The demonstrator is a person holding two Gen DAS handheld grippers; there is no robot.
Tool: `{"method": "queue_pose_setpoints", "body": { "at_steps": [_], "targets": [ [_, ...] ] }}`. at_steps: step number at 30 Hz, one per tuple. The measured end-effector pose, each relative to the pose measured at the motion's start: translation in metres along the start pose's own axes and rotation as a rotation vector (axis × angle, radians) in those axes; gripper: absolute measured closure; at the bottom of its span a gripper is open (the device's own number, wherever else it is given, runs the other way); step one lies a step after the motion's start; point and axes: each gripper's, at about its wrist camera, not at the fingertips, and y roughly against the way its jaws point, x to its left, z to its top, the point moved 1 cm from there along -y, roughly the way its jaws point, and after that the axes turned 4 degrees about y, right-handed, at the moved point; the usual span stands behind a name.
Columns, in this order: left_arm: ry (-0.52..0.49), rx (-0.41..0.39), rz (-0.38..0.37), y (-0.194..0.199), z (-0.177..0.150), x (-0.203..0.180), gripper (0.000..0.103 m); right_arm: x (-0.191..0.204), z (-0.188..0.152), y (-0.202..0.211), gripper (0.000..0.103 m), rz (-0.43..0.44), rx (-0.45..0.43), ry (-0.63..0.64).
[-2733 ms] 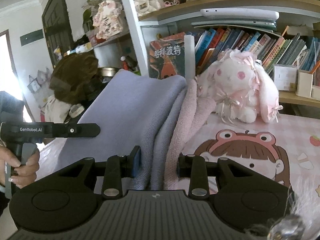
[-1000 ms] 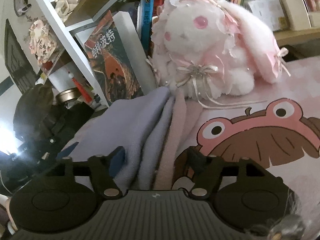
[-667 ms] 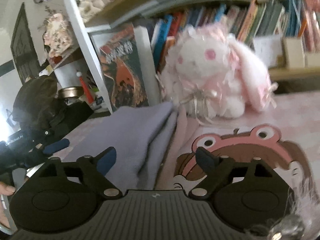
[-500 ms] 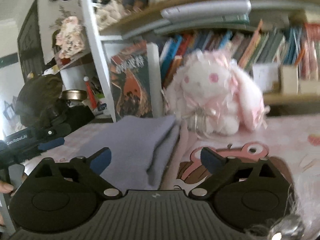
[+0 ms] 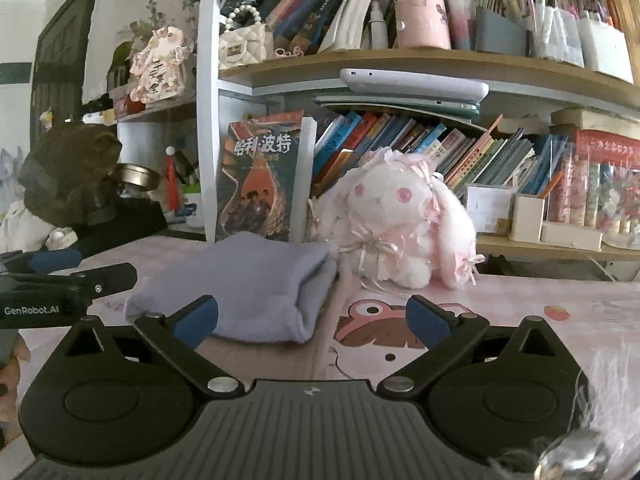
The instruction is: Fold clothes
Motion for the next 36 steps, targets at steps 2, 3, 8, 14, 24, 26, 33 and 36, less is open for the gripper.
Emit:
{"method": "queue_pose_setpoints", "body": {
  "at_steps": [2,3,8,14,24,26,33,36],
  "targets": [
    [-0.002,0.007,0.018,0.005,-0.001,-0.001,0.001,0.005,-0.003,0.006,0.000,-0.005,-0.001,0.016],
    [-0.003,0.015,0.026,0.006,-0.001,-0.002,0.001,0.007,-0.004,0.008,0.000,-0.012,0.003,0.024],
    [-0.049,0.056,0.049,0.013,-0.005,-0.010,0.000,0.014,-0.010,0.015,0.000,-0.059,0.029,0.047],
    [-0.084,0.056,0.069,0.016,-0.006,-0.017,0.000,0.016,-0.016,0.020,0.000,-0.088,0.043,0.052],
    [-0.108,0.081,0.095,0.012,-0.007,-0.020,0.000,0.016,-0.016,0.018,0.000,-0.090,0.062,0.059],
    [-0.116,0.075,0.101,0.013,-0.007,-0.021,0.000,0.016,-0.016,0.020,0.000,-0.090,0.054,0.056],
    [-0.135,0.071,0.106,0.013,-0.007,-0.024,0.000,0.014,-0.015,0.018,0.000,-0.077,0.066,0.046],
    [-0.133,0.066,0.114,0.014,-0.007,-0.024,0.000,0.012,-0.015,0.018,0.000,-0.078,0.064,0.037]
  ]
}}
